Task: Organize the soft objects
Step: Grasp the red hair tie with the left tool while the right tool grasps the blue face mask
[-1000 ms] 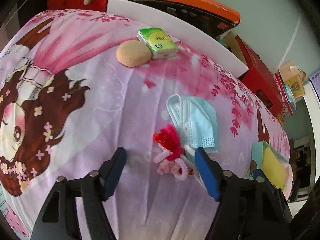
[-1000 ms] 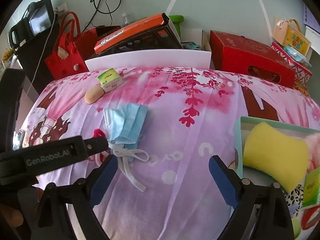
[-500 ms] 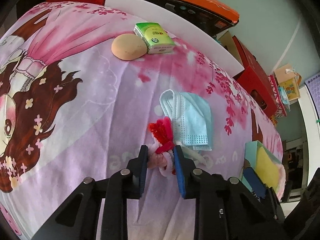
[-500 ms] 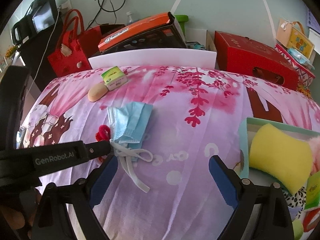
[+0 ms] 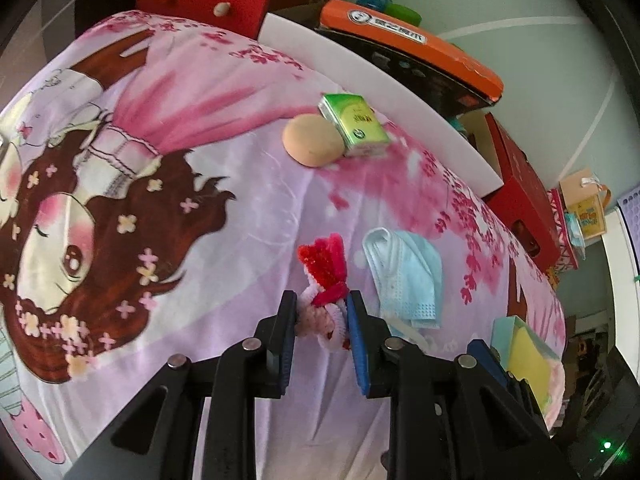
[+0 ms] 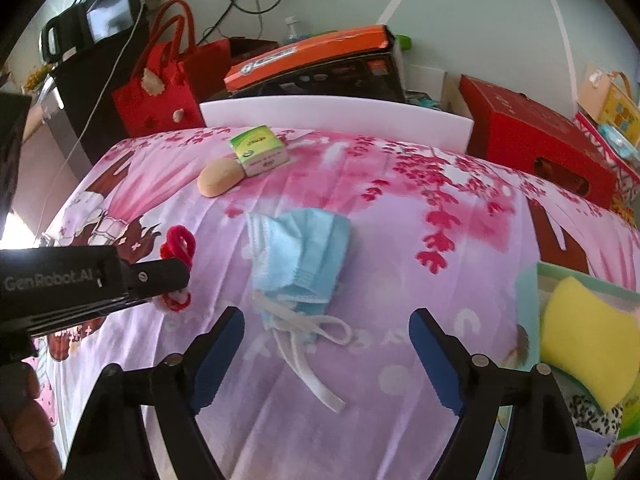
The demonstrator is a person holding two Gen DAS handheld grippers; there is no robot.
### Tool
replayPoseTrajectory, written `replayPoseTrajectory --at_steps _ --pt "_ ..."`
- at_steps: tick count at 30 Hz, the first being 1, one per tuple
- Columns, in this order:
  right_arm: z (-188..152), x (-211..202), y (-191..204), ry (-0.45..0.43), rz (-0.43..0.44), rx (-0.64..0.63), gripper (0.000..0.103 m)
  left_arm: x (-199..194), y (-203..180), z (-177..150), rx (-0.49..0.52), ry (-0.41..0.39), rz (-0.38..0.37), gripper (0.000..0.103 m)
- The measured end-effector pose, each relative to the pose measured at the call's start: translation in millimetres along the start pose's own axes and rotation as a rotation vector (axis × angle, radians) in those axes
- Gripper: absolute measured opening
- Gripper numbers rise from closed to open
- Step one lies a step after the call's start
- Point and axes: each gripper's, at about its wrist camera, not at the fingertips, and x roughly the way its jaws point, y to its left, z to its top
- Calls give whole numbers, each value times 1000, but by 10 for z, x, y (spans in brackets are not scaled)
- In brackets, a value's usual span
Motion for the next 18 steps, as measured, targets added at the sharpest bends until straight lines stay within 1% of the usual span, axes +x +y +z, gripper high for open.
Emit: replayPoseTrajectory --at_steps 7,11,13,17,18 --pt "16 154 107 18 5 -30 72 15 74 11 -21 12 3 26" --pt "-8 253 118 44 9 -32 57 10 99 5 -33 14 1 26" --pt "-15 270 125 43 11 -34 51 10 109 5 -35 15 5 26" --pt "-27 275 110 40 19 -26 34 11 120 2 -40 21 3 26" --pt "-28 275 105 41 19 -22 33 12 119 3 -39 22 3 26"
